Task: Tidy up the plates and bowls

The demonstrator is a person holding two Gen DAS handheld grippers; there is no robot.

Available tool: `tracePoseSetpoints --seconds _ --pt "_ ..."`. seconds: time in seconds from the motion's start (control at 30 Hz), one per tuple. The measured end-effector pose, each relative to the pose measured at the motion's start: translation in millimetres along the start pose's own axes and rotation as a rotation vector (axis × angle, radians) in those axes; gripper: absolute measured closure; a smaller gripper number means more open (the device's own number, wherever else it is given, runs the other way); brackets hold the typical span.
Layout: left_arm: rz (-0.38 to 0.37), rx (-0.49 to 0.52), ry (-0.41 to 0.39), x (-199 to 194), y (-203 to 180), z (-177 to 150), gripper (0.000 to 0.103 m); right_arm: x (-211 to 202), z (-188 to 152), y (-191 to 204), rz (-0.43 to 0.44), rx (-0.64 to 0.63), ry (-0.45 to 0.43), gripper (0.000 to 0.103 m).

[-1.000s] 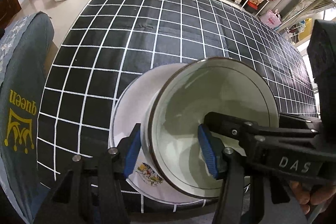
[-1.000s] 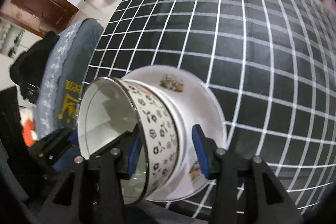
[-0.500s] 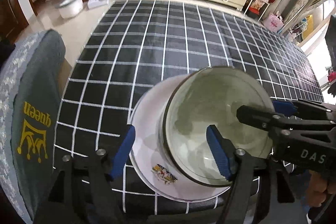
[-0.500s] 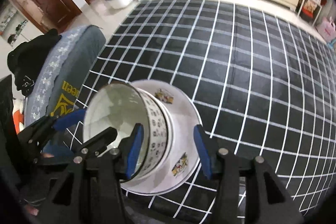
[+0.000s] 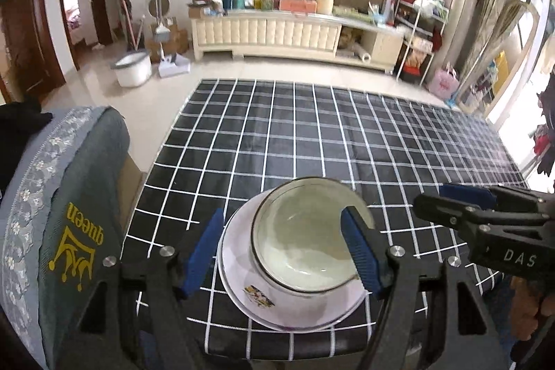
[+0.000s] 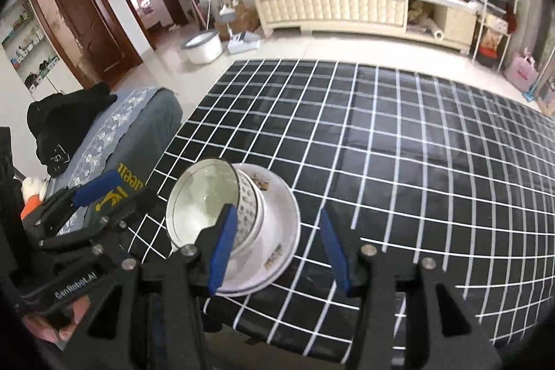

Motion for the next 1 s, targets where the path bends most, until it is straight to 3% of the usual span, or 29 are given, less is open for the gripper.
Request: tracePoseSetpoints --seconds 0.23,0.37,0.5,0.63,0.7,0.83,1.0 --pt "0.018 0.019 -0.116 -38.7 -27.6 -20.0 0.035 -46.8 -28.4 -3.3 -0.037 -0.023 -0.113 0.049" --pt "0.003 0.033 -0.155 -58.4 -43.8 -36.0 0.035 -71.1 -45.2 -8.3 -0.059 -0.006 -0.195 0.032" --pt "-0.011 0.028 -0.194 -77.1 -54.5 -50.1 0.035 -94.5 -65.9 -9.6 -0.103 -0.007 -0.264 0.023" --pt "-0.010 0.045 -0.261 -98.2 -67.0 -65.6 0.025 -116.9 -88.4 -6.0 -0.157 -0.019 -0.338 0.012" --pt "0.000 0.056 -0.292 -109.0 -73.4 -73.6 0.025 -126.6 -99.0 -4.2 -0.166 -0.032 -0.362 0.007" --pt "0.017 0.069 -0.335 -129.3 -83.8 -85.4 0.020 -146.9 -120.4 0.1 -0.189 -0.031 -0.419 0.000" --pt "0.057 0.111 -0.389 -149.2 -94.9 -97.8 0.013 -157.6 -142.3 6.3 -0.311 -0.030 -0.508 0.000"
Point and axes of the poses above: each gripper's, at about its wrist camera, not at the fingertips, and x roughly the way its jaws point, y to its left, z to its top, the point moved 3 cm from there along x, roughly the way its jaws point, and after that the axes turned 11 degrees about y, right-handed, at the moved point
